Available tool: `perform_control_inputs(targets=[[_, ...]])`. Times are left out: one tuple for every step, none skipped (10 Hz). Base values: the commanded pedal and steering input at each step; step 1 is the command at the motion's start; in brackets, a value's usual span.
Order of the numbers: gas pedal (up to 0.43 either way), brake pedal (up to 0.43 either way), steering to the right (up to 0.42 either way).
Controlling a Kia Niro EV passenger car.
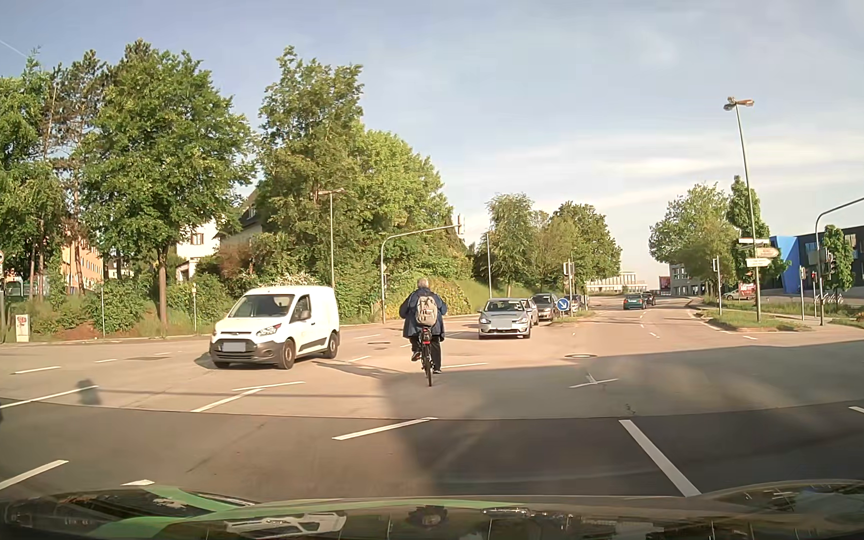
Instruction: Follow the waypoints while adhering to traffic rules and regulations
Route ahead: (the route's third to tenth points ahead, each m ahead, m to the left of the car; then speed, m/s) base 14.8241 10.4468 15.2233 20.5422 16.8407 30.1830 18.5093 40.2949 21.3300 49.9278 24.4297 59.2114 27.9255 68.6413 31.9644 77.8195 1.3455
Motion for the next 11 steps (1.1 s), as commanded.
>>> perform_control_inputs(targets=[[0.0,0.0,0.001],[0.0,0.0,-0.003],[0.0,0.0,-0.006],[0.0,0.0,-0.009],[0.0,0.0,-0.01],[0.0,0.0,-0.011],[0.0,0.0,-0.012],[0.0,0.0,-0.016],[0.0,0.0,-0.02],[0.0,0.0,-0.025],[0.0,0.0,-0.03]])
